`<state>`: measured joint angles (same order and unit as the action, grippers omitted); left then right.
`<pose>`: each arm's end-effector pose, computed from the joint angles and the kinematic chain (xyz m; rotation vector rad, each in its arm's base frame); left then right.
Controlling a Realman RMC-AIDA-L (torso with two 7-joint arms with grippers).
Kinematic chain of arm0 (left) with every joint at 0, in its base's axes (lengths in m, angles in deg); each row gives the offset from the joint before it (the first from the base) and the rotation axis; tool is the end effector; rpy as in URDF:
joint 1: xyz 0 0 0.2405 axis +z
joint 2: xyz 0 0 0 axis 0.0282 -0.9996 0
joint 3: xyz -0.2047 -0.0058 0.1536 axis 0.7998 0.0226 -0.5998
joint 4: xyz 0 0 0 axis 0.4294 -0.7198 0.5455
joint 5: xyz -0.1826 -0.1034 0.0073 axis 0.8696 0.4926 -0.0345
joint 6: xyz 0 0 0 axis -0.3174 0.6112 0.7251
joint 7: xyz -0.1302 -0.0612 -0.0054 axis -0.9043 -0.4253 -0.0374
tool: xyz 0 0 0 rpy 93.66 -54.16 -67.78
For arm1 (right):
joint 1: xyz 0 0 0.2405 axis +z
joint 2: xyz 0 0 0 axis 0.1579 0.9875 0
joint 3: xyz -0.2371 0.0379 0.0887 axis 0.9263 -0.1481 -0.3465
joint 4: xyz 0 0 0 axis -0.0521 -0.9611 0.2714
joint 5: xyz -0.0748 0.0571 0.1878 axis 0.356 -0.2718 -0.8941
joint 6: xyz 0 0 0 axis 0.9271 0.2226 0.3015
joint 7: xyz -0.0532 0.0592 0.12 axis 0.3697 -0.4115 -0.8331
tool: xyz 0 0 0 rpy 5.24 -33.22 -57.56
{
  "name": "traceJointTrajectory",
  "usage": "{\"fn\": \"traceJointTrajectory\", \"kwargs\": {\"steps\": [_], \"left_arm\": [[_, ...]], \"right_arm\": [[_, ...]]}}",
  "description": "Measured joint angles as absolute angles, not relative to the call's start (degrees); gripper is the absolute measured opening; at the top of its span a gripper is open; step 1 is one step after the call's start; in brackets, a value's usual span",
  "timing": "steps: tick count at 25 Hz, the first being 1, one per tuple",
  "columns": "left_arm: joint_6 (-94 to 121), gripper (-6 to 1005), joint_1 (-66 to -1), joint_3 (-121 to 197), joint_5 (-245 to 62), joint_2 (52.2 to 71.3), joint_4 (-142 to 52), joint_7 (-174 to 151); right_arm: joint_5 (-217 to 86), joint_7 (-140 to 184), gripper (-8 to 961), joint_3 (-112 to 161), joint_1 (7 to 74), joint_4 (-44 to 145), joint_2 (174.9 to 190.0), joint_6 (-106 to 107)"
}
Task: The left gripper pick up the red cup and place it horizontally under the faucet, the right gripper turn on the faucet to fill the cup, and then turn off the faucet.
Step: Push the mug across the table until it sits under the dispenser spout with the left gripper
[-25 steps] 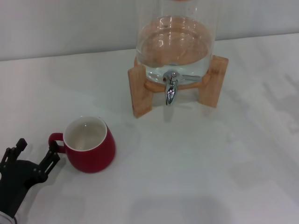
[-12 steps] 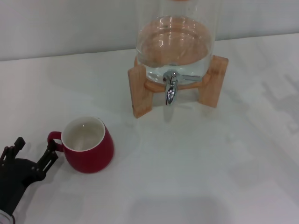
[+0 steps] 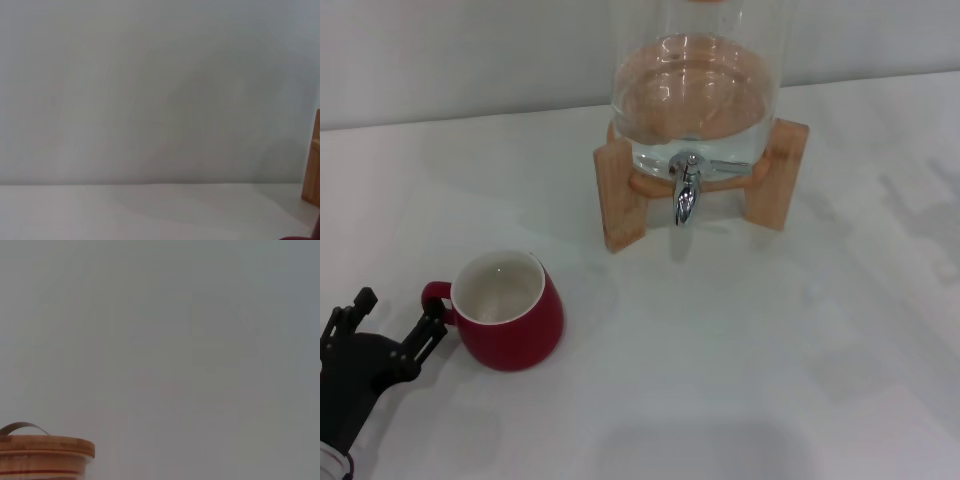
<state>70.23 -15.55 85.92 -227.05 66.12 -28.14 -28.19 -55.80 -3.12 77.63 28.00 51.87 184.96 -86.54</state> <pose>-0.3351 0.2598 -0.0707 -1.8794 -0.7155 -0.7239 0.3354 0.2803 0.0714 -1.4760 0.3284 1.0850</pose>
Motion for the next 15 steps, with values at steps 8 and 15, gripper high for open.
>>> {"fn": "traceJointTrajectory", "kwargs": {"steps": [8,15], "left_arm": [[70.23,851,-16.22,86.16,-227.1,66.13,-28.34,-28.29],[70.24,843,-16.77,86.23,-227.1,66.13,-28.81,-28.54]], "right_arm": [[-55.9,-3.12,769,77.63,28.07,52.01,184.96,-86.42],[-56.05,-3.12,769,77.63,28.17,52.1,184.95,-86.4]]}}
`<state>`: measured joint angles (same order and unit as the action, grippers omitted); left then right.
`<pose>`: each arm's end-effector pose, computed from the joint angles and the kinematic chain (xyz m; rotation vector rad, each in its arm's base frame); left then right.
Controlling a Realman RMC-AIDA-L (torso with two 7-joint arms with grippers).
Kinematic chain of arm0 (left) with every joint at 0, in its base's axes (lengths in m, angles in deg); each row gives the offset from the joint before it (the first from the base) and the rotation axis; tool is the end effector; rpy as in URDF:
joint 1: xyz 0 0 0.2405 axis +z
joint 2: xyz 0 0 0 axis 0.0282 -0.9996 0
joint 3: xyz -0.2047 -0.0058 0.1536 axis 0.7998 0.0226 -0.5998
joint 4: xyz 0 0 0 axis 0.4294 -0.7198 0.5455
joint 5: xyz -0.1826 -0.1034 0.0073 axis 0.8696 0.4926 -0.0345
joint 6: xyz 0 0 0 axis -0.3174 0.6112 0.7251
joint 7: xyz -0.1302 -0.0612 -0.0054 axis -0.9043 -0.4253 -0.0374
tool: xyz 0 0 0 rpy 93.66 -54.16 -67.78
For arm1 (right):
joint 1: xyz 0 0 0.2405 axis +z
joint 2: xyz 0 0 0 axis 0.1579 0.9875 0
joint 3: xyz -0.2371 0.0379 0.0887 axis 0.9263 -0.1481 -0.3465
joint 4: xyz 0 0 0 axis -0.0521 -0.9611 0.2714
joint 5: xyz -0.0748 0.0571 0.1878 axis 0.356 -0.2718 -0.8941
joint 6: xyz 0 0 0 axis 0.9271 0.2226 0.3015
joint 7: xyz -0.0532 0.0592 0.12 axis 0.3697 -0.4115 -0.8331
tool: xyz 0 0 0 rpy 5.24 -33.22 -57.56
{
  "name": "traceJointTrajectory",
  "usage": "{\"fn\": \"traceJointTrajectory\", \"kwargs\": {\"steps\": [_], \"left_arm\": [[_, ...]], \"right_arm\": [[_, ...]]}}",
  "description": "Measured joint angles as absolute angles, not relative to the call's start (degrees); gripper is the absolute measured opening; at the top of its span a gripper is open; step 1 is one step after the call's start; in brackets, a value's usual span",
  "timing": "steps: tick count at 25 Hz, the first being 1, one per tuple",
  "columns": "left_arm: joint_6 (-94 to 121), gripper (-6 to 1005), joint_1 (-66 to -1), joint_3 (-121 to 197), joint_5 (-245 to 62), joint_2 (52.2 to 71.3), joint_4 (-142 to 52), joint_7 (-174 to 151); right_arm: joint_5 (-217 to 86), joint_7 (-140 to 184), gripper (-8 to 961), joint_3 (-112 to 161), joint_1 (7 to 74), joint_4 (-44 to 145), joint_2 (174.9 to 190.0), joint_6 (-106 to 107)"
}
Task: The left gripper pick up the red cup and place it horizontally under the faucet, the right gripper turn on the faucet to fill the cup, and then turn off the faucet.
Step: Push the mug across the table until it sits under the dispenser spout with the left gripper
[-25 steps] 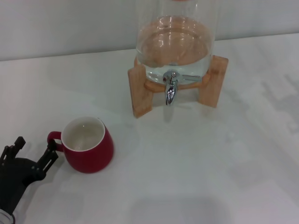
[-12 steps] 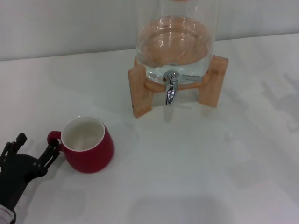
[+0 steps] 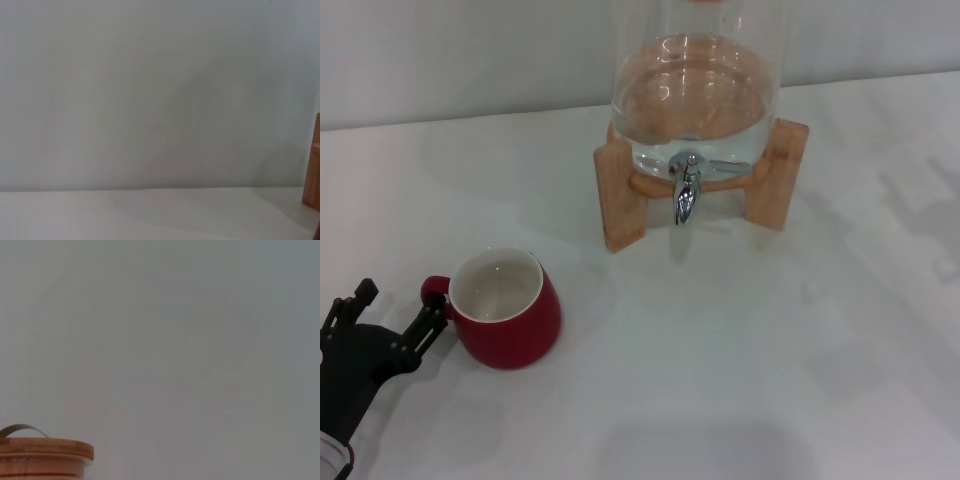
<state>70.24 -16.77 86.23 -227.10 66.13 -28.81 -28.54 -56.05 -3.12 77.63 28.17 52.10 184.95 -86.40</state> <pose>-0.3328 0.2663 -0.0692 -1.8837 -0.7042 -0.7282 0.3346 0.2820 0.0725 -1.4724 0.3240 1.0868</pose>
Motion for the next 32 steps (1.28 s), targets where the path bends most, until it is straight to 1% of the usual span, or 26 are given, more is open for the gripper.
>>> {"fn": "traceJointTrajectory", "kwargs": {"steps": [17,19,25,32], "left_arm": [[68.81,824,-17.85,86.22,-226.74,66.13,-28.84,-28.57],[68.77,616,-17.94,86.22,-226.79,66.13,-28.84,-28.57],[68.1,374,-18.18,86.07,-226.88,66.13,-28.84,-28.57],[67.98,233,-18.42,85.72,-227.14,66.13,-28.85,-28.25]], "right_arm": [[-56.0,-3.0,769,77.63,28.45,52.31,184.95,-86.31],[-56.0,-2.98,768,77.63,28.47,52.31,184.95,-86.31],[-56.17,-2.92,768,77.63,28.51,52.37,185.02,-86.25],[-56.23,-2.92,768,77.63,28.51,52.37,185.04,-86.3]]}}
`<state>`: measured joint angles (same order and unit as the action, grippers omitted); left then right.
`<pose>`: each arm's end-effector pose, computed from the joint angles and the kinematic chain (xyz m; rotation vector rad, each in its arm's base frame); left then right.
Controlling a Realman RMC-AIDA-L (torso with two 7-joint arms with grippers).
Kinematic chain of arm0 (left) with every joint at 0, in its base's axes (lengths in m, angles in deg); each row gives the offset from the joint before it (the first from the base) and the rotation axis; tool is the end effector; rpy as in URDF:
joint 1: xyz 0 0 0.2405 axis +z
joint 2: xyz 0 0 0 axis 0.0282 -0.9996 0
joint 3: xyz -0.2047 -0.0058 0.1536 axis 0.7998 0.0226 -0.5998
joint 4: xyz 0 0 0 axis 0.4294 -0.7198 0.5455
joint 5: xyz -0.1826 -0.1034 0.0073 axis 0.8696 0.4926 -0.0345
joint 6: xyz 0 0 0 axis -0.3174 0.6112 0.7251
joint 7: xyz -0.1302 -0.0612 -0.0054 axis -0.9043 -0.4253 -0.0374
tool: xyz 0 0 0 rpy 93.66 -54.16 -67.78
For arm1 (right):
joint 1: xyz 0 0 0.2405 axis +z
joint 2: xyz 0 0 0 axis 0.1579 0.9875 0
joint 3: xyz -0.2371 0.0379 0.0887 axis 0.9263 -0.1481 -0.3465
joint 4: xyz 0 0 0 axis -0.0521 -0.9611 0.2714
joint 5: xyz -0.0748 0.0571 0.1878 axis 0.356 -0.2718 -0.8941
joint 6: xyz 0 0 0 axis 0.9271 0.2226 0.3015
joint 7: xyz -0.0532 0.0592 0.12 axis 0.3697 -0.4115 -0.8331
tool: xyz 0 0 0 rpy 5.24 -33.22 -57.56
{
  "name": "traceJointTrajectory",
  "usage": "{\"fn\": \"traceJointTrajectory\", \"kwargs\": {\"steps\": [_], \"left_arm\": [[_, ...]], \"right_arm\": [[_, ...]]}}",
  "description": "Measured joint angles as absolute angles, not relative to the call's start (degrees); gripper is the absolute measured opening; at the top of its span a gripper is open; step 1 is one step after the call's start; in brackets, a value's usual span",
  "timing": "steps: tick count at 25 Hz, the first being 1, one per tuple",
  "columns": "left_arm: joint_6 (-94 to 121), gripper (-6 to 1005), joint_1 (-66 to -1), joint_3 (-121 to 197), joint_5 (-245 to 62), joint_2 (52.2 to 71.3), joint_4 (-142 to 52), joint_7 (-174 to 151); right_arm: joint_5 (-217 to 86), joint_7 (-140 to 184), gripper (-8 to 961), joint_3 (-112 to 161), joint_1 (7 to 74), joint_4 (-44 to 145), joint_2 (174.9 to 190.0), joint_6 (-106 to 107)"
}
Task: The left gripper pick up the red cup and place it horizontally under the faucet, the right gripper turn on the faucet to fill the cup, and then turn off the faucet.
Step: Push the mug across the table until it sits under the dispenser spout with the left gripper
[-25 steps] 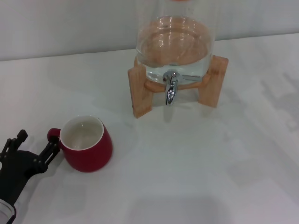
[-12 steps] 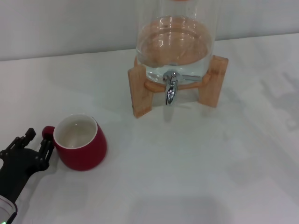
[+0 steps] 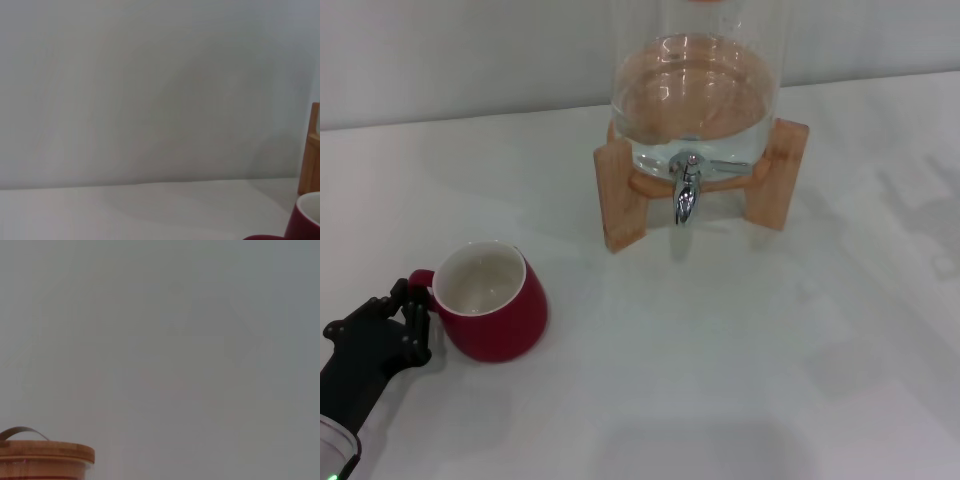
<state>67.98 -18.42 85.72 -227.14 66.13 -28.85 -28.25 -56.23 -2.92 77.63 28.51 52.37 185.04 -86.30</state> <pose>-0.3295 0.2746 -0.0735 -1.9157 -0.6976 -0.7014 0.3324 0.2846 0.0728 -1.4706 0.3150 1.0903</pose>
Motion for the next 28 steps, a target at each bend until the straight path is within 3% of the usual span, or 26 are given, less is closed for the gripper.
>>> {"fn": "traceJointTrajectory", "kwargs": {"steps": [4,28], "left_arm": [[67.98,152,-18.47,85.67,-227.19,66.13,-28.85,-28.25],[65.46,137,-24.63,85.78,-233.04,65.67,-28.99,-33.68]], "right_arm": [[-56.23,-2.96,768,77.63,28.51,52.36,185.04,-86.4],[-55.89,-3.01,768,77.63,28.5,52.15,185.04,-86.22]]}}
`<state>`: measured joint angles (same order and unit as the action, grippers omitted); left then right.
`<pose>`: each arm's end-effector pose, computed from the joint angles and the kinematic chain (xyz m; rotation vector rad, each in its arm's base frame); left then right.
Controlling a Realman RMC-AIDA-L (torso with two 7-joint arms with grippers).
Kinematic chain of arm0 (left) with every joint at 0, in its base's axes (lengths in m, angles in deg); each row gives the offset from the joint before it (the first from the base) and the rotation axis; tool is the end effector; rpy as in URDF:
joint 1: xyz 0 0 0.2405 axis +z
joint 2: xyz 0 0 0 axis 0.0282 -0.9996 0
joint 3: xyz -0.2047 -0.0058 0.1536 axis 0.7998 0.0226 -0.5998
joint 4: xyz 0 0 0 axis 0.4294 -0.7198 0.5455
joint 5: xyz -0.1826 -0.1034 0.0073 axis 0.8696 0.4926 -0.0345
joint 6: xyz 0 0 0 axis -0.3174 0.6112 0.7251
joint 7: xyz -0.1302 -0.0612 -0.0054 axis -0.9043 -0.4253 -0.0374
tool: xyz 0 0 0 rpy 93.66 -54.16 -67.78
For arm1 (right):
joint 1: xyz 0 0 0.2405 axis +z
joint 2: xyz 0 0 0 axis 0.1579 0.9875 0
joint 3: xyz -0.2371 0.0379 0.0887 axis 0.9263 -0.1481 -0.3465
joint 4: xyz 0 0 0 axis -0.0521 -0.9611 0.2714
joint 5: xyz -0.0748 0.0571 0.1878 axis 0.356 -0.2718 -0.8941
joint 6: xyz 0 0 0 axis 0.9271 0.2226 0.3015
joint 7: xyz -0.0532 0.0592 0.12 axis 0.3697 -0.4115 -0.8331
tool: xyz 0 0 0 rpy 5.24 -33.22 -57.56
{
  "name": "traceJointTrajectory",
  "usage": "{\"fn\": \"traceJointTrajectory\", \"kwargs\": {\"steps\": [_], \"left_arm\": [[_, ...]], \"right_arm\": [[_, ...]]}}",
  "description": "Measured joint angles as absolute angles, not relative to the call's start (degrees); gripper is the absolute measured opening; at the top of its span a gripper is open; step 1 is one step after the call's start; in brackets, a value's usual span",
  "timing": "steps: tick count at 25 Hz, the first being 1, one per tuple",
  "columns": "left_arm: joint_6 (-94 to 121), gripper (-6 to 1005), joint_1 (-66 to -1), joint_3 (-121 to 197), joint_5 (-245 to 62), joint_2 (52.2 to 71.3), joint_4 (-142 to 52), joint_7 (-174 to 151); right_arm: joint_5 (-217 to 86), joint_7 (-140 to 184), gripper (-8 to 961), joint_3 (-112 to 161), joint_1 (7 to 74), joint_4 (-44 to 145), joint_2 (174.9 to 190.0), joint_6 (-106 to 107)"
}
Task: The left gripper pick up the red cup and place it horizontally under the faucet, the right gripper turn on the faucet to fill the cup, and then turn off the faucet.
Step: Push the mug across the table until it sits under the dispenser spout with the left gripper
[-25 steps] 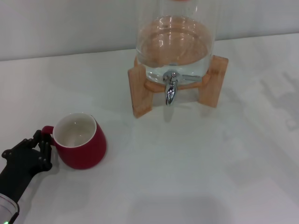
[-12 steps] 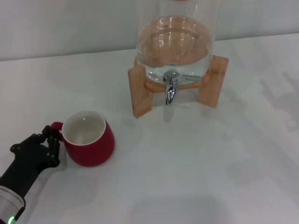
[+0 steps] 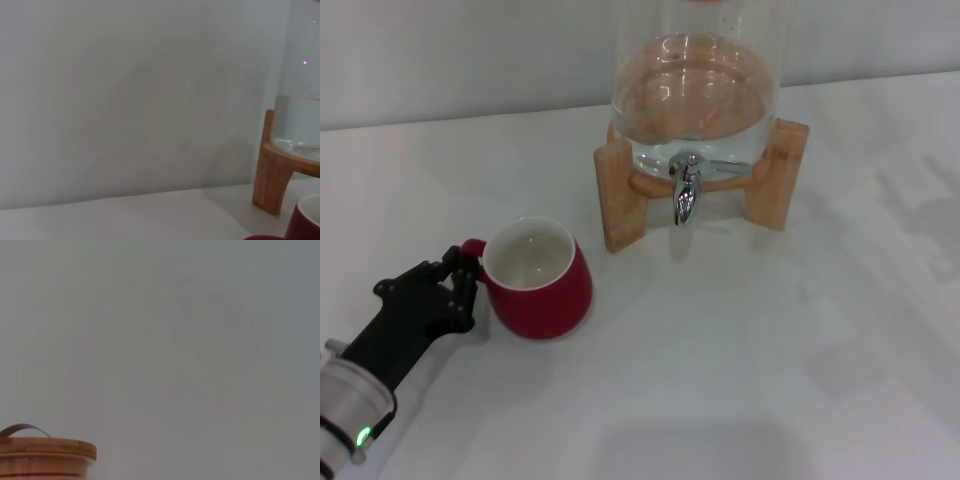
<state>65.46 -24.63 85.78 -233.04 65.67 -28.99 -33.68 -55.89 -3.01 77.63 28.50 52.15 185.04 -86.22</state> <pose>-0.3014 0.3032 -0.0829 -2.0536 -0.6619 -0.7470 0.3328 0.2841 0.0714 -1.4771 0.3214 1.0889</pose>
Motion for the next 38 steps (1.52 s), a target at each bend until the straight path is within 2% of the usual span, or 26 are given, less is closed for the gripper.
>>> {"fn": "traceJointTrajectory", "kwargs": {"steps": [7,38], "left_arm": [[62.6,137,-28.23,85.73,-235.73,65.69,-29.15,-36.48],[57.27,140,-33.83,84.77,-241.97,66.19,-26.77,-40.44]], "right_arm": [[-55.85,-3.03,768,77.63,28.5,52.06,185.04,-86.22],[-55.88,-2.79,768,77.63,28.32,51.98,185.04,-86.64]]}}
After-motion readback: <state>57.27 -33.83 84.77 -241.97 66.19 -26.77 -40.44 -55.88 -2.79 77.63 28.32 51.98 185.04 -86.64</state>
